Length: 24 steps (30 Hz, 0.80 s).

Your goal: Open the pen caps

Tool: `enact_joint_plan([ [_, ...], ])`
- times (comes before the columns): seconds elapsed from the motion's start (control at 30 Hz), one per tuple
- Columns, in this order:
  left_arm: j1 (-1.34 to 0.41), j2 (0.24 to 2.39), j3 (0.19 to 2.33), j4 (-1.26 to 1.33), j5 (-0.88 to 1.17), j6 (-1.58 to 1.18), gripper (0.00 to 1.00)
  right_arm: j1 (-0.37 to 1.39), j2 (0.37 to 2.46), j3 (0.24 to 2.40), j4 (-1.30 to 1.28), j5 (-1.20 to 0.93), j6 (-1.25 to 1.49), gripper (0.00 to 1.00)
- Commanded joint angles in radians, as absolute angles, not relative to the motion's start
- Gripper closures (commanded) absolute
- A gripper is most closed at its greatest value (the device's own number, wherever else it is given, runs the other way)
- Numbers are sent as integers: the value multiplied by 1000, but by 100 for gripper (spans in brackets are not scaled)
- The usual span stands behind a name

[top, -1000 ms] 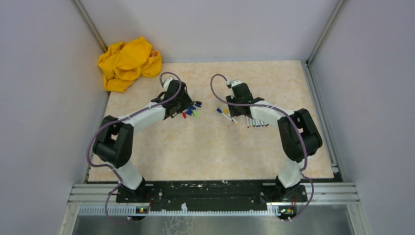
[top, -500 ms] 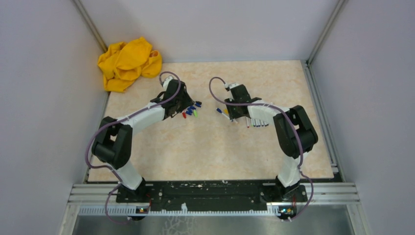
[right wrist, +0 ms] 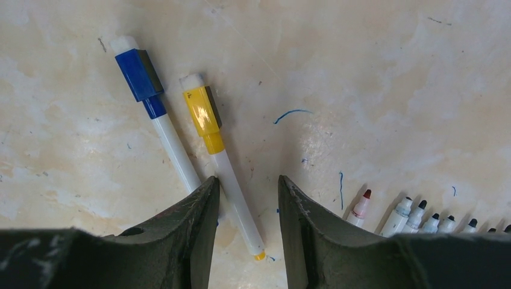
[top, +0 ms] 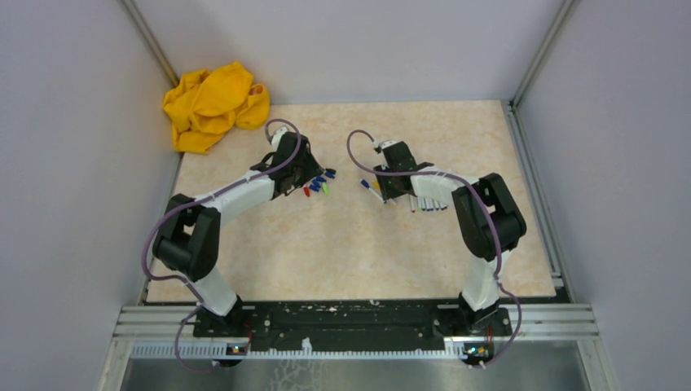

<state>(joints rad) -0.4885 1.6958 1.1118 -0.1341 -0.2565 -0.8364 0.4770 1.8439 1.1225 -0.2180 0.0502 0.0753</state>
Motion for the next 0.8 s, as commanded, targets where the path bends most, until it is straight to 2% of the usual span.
enact_joint_plan([
  [0.0,-488,1674,1115,-114,-249,-833,42,486,1859,1148,-210,40,63,61],
  [0.27,-487,1686,1127,-111,-213,-839,42,487,1867,1106,-227,43,83,67],
  [0.6,-489,1694,1125,-94,-159,-850,42,500,1852,1086,-221,74,110,98],
  [0.77,-488,1716,1135,-37,-65,-844,42,500,1776,1091,-202,56,111,100],
])
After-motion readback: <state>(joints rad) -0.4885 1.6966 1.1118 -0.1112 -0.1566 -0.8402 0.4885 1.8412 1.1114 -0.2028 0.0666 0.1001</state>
